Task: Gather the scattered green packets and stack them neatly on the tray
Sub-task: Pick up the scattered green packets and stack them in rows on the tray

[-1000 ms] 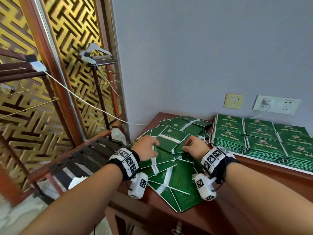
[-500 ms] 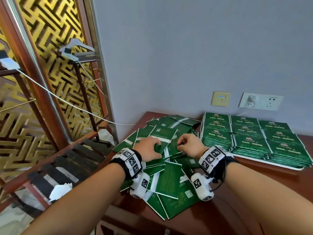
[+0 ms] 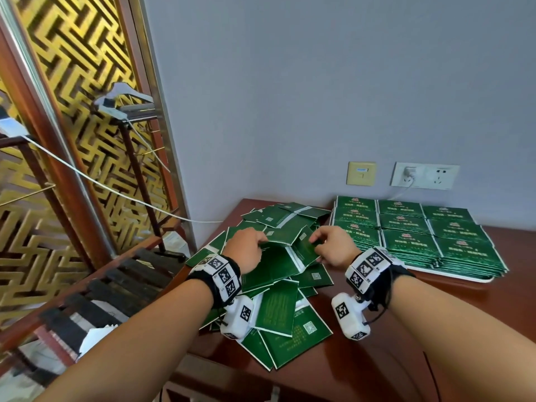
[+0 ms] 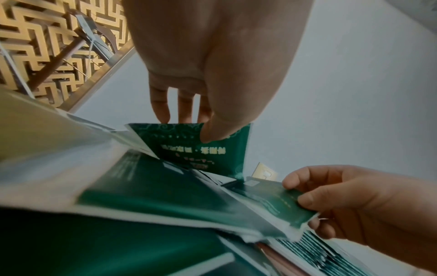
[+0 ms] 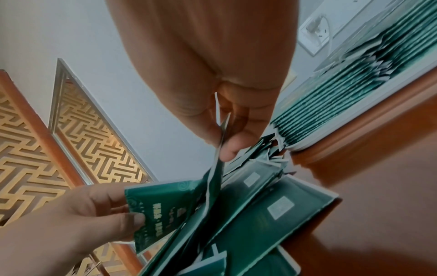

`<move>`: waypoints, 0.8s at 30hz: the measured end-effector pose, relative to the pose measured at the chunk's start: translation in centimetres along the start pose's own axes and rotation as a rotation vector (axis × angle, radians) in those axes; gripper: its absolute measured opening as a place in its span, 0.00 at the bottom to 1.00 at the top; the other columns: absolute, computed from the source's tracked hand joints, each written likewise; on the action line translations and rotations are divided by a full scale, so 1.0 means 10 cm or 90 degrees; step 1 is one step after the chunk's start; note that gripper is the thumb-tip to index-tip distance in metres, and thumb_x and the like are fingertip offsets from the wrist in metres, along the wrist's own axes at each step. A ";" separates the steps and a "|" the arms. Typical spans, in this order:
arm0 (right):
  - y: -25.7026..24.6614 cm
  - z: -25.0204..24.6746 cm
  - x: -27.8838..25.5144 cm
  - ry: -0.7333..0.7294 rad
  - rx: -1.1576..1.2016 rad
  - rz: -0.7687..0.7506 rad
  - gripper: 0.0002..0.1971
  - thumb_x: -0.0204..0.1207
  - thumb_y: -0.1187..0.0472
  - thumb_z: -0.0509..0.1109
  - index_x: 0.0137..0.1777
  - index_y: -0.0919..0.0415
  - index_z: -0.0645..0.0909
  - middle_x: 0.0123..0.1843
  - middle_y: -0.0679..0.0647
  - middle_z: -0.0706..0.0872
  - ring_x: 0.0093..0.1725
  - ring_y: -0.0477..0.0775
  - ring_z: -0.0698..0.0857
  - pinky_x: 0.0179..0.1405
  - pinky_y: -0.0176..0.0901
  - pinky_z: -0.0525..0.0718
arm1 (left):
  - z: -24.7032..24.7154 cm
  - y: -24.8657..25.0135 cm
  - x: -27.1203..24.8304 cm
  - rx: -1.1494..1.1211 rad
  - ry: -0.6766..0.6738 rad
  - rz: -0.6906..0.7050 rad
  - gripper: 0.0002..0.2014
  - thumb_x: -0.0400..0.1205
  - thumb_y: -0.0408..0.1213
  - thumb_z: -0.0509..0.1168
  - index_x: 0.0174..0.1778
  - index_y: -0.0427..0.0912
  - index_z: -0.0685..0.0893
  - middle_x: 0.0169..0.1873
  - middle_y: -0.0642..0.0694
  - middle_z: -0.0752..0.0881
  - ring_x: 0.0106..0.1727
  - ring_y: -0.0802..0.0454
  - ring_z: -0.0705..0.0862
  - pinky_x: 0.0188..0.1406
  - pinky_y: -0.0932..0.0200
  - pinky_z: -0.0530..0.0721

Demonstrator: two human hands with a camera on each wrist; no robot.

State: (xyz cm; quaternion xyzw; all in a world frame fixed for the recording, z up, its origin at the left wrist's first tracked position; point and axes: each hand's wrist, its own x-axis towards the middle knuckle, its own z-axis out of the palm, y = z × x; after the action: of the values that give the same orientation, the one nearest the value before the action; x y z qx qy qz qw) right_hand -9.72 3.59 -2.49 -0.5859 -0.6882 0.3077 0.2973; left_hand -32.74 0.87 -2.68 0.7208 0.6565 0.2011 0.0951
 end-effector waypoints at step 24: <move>0.97 -1.61 -1.11 0.103 -0.190 0.121 0.13 0.68 0.72 0.75 0.36 0.49 0.86 0.41 0.51 0.90 0.41 0.49 0.87 0.41 0.37 0.85 | 0.38 1.69 -0.14 -0.020 -0.195 0.321 0.16 0.80 0.21 0.66 0.44 0.46 0.94 0.49 0.42 0.88 0.52 0.44 0.85 0.53 0.65 0.76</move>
State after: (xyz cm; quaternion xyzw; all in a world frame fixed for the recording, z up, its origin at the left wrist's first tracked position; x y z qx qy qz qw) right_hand 10.20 -5.03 -0.29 -0.7085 -0.6416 0.1810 0.2314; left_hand -15.90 -2.10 0.42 0.8816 0.4316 0.1172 0.1510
